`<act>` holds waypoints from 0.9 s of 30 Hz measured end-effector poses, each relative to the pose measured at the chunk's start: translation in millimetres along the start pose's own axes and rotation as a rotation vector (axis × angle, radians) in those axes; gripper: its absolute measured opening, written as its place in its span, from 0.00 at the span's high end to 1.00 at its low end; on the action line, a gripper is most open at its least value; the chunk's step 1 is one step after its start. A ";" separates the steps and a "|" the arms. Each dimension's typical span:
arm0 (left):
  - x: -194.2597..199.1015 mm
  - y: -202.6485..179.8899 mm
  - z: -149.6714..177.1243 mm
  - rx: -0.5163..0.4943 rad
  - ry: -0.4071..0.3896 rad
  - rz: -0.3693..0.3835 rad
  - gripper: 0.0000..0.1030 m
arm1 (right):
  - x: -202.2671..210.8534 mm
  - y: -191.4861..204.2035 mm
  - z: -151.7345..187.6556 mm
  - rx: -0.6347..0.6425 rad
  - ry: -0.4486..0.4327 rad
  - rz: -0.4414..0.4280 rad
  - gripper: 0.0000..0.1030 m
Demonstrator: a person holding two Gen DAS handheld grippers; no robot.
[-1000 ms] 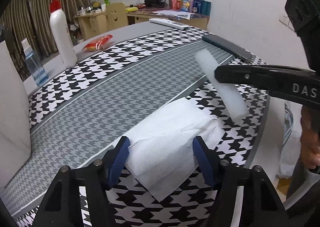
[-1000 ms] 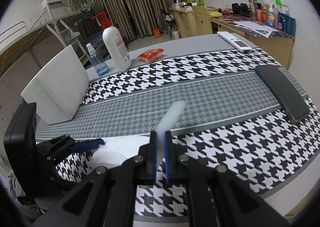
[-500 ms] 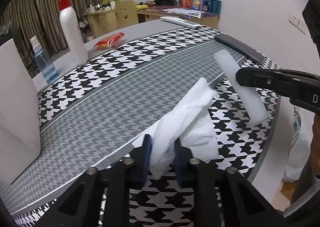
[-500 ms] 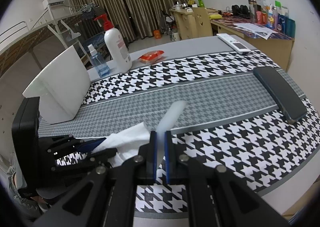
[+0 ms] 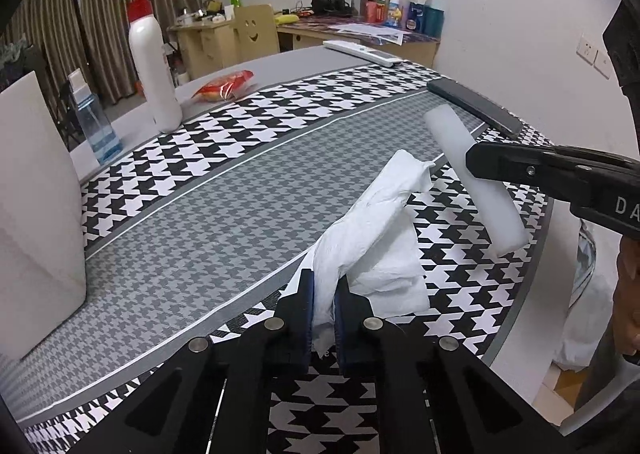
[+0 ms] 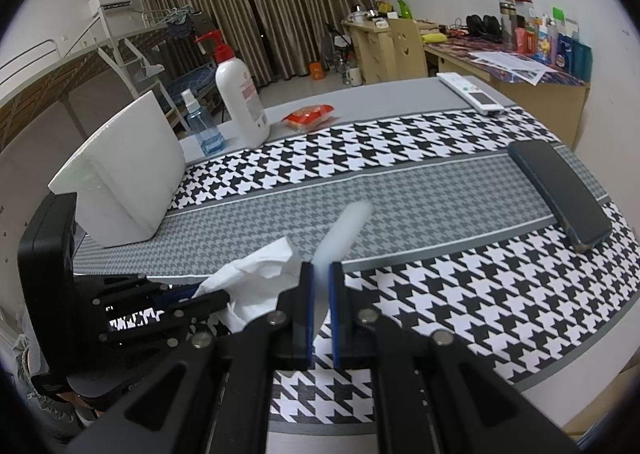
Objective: Organize soft objects
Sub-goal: 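Lift the tissue and foam stick and carry both toward the white foam box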
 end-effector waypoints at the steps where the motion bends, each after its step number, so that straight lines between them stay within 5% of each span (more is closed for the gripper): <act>1: 1.5 0.3 0.4 0.000 -0.003 -0.001 0.91 | 0.3 1.4 -0.6 0.003 -0.001 0.000 0.91; 27: 60.5 18.4 -4.2 0.035 -0.156 -0.044 0.91 | 10.5 33.0 -8.7 0.069 -0.040 -0.012 0.91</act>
Point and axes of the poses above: each gripper's, at about its wrist camera, not at the fingertips, and x roughly against the way its jaws point, y to its left, z to its underside, the point moved 4 cm from there along -x, roughly the way its jaws point, and after that the axes turned 1 degree about y, right-handed, at the moved point
